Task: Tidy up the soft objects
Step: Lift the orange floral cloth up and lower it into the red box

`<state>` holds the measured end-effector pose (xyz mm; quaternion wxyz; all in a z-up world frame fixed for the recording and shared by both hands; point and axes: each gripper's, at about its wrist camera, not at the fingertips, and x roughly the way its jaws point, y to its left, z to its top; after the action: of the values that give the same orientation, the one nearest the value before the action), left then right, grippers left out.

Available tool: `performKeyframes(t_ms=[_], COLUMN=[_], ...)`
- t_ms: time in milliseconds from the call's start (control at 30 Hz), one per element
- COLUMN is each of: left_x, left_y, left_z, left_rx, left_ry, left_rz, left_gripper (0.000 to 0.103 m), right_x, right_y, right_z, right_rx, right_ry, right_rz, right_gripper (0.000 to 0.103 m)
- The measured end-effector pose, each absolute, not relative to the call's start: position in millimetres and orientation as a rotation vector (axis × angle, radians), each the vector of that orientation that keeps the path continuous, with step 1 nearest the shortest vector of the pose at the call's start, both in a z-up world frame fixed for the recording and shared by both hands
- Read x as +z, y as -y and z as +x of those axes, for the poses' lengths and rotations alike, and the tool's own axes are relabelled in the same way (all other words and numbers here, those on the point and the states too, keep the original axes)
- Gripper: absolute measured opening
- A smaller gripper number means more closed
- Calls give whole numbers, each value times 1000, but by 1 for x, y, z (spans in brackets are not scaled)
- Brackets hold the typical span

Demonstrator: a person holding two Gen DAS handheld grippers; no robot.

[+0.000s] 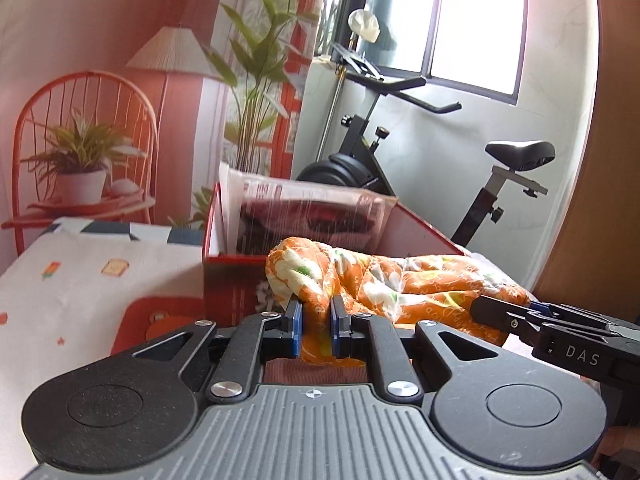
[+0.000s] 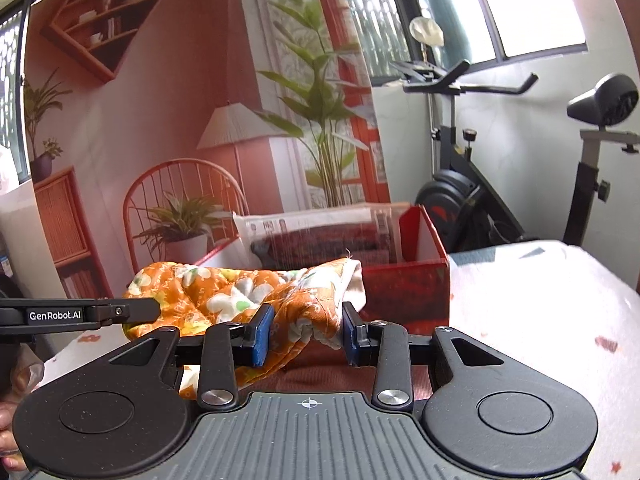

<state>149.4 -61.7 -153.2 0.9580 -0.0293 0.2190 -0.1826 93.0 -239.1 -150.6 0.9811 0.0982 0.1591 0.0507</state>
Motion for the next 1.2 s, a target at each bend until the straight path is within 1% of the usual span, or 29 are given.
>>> performKeyframes(t_ms=[400,667,733,867,1200], left_x=[-109,-108,-114,-132,-161], left_y=[68,85,88,90,92], left_z=[206,259,275,303,333], left_rx=[-361,-322,-311,-320,-329], left_ry=[-403,-386,-413,-530,-708], left_rz=[-90,-13,0,1,49], left_gripper=[14,14,14,14,16], right_x=[-103,-107,-113,-129,-167], right_y=[245,248,246,244,244], right_z=[161,232,250,276,304], right_rx=[116,80,68,46,7], right_ry=[-258,-277,-298,-374,-548], right_rz=[184,157,146,137,164], right_gripper=[32,32,32,32,32])
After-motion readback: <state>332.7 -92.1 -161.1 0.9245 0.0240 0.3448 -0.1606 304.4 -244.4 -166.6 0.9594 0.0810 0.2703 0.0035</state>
